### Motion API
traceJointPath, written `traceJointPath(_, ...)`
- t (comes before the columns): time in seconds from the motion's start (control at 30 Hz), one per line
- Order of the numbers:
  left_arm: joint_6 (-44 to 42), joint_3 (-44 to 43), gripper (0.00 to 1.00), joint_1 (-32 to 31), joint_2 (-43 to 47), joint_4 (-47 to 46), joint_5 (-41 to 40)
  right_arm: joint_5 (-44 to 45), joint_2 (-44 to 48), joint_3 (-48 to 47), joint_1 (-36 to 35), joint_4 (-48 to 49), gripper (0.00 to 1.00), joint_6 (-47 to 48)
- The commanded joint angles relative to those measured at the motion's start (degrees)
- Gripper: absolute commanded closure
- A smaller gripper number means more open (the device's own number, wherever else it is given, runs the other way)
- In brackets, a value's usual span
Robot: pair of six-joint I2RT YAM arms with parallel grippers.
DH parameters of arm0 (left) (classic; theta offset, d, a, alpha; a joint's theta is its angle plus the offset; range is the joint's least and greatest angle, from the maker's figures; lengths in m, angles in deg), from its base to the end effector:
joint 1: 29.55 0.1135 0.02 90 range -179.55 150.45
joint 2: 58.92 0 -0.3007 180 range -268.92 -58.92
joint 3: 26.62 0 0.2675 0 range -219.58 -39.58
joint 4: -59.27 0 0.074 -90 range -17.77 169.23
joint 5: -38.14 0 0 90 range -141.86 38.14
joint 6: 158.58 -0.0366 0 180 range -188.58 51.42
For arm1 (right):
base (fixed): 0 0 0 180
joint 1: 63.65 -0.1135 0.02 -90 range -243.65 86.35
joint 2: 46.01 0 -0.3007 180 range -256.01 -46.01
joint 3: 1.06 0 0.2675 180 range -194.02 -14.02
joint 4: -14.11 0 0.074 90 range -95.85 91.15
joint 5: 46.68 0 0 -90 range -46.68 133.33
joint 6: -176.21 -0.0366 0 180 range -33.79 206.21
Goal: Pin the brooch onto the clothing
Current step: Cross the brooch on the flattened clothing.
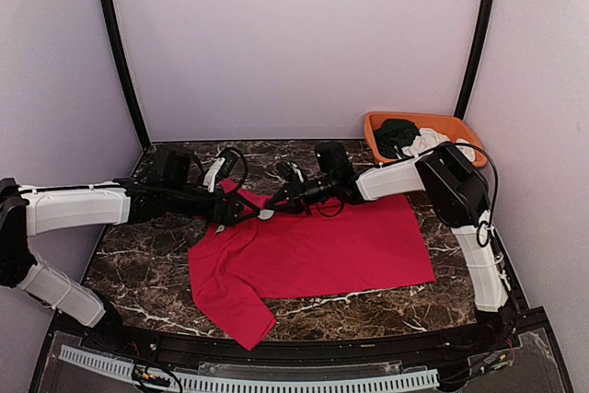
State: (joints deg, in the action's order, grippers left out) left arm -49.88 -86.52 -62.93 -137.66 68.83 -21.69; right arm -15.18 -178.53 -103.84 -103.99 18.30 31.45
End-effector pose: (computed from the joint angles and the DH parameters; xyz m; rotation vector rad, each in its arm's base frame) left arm 0.2466 -0.1845 0.2718 0.6180 2.0905 -1.0845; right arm 0.3910 0.3730 0.1623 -0.5181 2.3895 1.9438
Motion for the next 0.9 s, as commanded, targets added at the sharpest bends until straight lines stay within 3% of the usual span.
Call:
traceJointPath(0.0, 3.3, 3.5, 0.22, -0.3, -0.1, -3.0, 1.2, -0.4, 2.5, -1.4, 0.3, 2.6, 1.0, -0.6)
traceJointPath(0.27, 7.0, 6.4, 0.38, 0.1, -2.8, -10.3, 1.2, -0.6, 2.8, -1.2, 0.3, 3.3, 1.0, -0.8)
traceJointPath(0.5, 13.9, 7.1, 0.59, 4.8, -9.2, -21.8, 7.9, -0.8, 3.9, 0.4, 0.3, 4.2, 1.0, -1.0)
traceJointPath(0.87, 18.4, 4.7, 0.63, 8.5, -14.2, -27.3, 14.0, -1.4, 4.8, 0.9, 0.3, 4.7, 1.0, -0.7)
